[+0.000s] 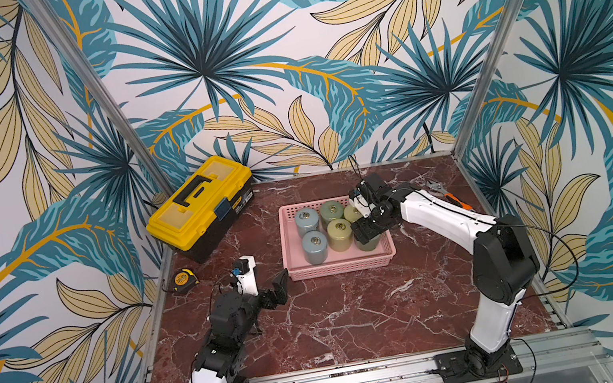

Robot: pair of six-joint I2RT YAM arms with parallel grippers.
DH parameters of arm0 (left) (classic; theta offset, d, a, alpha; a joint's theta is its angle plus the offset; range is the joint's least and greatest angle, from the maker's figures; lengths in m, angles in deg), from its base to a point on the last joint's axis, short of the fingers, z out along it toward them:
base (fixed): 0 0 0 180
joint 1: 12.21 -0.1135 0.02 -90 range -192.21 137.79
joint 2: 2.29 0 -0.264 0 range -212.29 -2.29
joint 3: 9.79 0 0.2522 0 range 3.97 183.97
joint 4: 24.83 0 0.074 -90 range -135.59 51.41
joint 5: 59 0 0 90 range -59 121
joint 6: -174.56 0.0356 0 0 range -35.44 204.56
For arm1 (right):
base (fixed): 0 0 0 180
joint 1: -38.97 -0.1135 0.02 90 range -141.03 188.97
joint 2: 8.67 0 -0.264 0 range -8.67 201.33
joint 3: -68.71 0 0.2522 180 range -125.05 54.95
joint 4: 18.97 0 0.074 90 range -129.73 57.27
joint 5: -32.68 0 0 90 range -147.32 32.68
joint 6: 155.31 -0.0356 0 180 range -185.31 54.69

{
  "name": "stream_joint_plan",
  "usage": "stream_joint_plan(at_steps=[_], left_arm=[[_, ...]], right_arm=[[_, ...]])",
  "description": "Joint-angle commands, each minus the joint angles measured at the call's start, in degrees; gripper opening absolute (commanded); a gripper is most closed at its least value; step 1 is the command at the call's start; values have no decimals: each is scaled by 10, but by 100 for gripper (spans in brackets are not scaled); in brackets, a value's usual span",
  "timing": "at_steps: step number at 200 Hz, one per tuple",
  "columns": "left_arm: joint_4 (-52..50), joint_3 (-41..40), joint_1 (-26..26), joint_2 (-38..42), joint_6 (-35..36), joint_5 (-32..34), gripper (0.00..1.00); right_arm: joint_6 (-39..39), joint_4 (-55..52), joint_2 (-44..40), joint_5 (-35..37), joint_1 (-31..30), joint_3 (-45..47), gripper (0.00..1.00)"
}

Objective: Take the tea canister out of the basket
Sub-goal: Pick up the tea canister from the basket.

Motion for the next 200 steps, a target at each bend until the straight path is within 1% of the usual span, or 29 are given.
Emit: stream_joint_plan(at_steps=[1,103,140,200], left_arm=[[13,-14,-4,3,4,6,100],[10,-14,-3,3,3,6,100],[8,-12,-3,3,2,6,100],[-14,-4,-3,5,-8,12,100]], right_arm=[[-11,-8,-42,11,-5,-17,58],[-23,-40,-115,20,-21,-10,58],[-37,-41,-152,22,-41,19,58],[-72,-41,-222,30,-91,93,58]])
